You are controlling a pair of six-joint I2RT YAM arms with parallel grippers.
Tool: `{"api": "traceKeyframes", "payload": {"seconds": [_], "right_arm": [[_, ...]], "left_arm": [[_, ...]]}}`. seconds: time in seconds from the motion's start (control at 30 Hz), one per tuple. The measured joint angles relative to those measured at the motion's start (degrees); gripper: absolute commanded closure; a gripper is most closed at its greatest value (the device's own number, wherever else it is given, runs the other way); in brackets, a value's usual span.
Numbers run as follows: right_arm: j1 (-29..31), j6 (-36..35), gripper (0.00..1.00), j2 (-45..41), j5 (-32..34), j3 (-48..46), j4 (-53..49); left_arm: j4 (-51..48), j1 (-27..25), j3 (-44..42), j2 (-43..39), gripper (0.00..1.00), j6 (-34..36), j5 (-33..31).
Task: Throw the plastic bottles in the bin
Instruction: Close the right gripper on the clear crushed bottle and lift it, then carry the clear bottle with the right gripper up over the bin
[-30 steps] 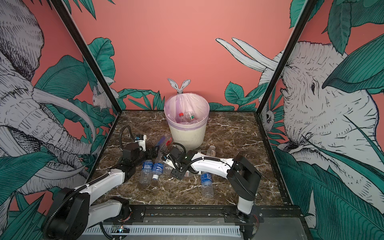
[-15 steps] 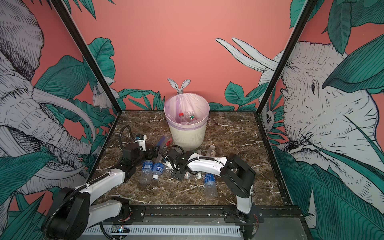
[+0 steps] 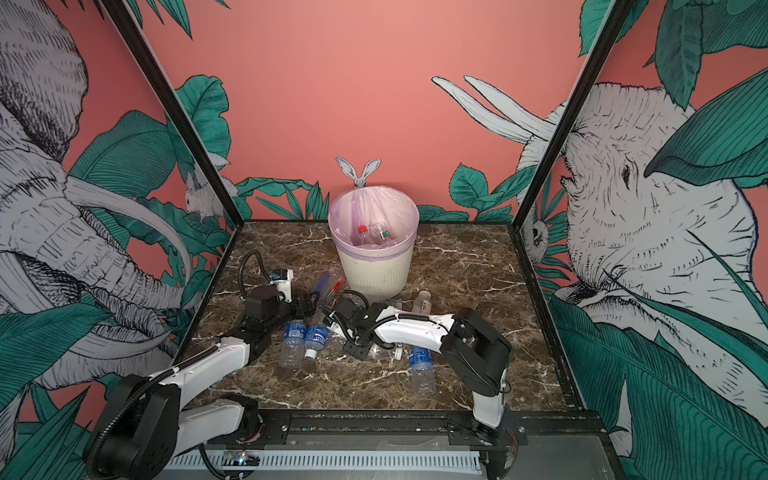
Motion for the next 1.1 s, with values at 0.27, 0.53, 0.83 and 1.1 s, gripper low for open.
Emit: {"api": "traceKeyframes", "payload": {"seconds": [0.27,0.53,0.83,1.1], "right_arm": [[0.0,0.8,0.47,-5.6,1.3,-6.0,1.1],[1.1,5.8,0.49,-24.0,3.9,-18.1,8.9],[1.7,13.0,0.5,-37.6,7.6,-24.3,17.9],[1.9,17.8,0.53,-49.6,13.4,-29.2,21.1]], "left_arm": [[0.1,0.0,0.0,0.7,0.16,-0.1,0.7],[0.9,0.0,0.4,2.3,0.16,-0.2,3.4],[3.0,0.0,0.5,3.1,0.16,-0.5,5.6],[3.7,0.0,0.5,3.2,0.16,-0.9,6.5]]}}
